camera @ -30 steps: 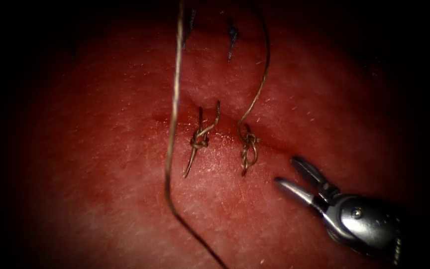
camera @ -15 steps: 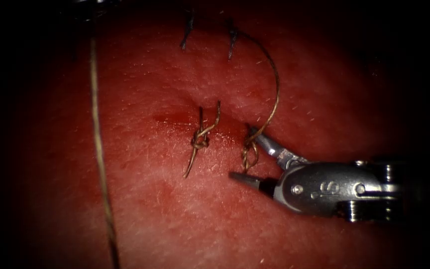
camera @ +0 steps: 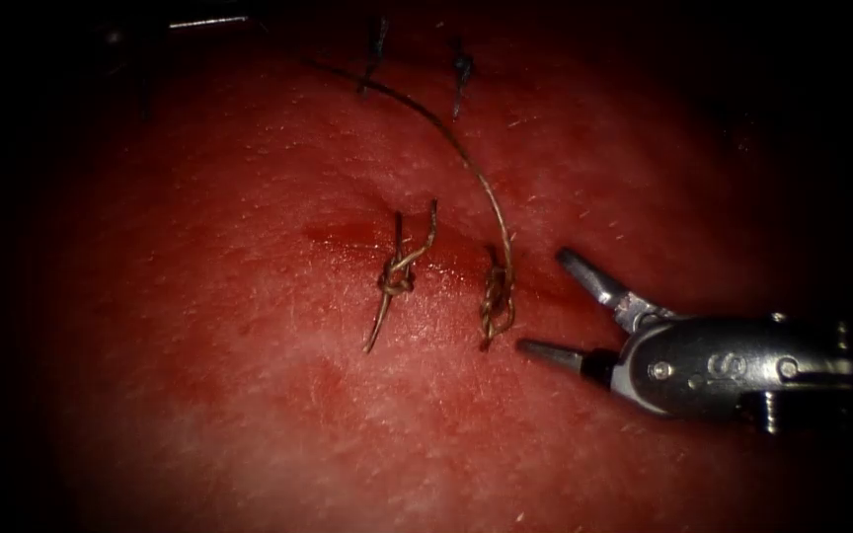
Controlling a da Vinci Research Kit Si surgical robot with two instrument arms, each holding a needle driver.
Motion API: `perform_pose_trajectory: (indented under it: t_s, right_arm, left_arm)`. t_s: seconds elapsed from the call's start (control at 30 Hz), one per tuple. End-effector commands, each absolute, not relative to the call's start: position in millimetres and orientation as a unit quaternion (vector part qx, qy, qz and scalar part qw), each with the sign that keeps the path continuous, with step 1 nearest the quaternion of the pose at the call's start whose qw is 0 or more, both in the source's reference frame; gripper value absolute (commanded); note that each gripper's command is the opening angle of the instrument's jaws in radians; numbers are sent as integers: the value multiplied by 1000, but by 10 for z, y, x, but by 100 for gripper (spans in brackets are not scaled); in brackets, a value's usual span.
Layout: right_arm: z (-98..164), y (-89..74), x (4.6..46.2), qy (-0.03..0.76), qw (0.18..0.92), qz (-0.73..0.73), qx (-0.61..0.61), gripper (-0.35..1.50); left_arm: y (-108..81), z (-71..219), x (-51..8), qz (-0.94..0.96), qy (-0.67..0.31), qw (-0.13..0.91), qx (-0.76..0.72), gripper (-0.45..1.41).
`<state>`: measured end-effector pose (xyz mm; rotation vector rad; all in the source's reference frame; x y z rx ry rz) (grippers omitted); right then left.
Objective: Wound Closure
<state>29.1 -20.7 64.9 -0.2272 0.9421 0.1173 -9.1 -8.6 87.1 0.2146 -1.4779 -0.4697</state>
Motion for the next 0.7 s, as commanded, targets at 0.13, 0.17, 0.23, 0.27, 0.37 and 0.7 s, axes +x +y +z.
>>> perform_pose_trajectory:
  t_s: [0.13,0.17,0.23,0.27,0.37,0.7]
  right_arm:
    - [664,-203,306,451,882,48,-126,96]
    - [665,-202,308,449,883,41,-131,91]
    - [669,-202,315,444,886,33,-134,81]
    - [671,-203,318,440,887,23,-136,78]
    - [677,-207,323,433,892,12,-131,64]
    - [658,-218,282,442,888,7,-126,66]
  left_arm:
    - [-109,852,-83,-219,-666,705,102,-45]
    - [-114,846,-81,-221,-666,705,101,-45]
    - [-123,831,-77,-217,-670,703,102,-45]
    - [-125,827,-77,-218,-671,701,103,-45]
    - [-129,819,-79,-216,-672,700,103,-45]
    - [-143,809,-80,-211,-675,700,104,-45]
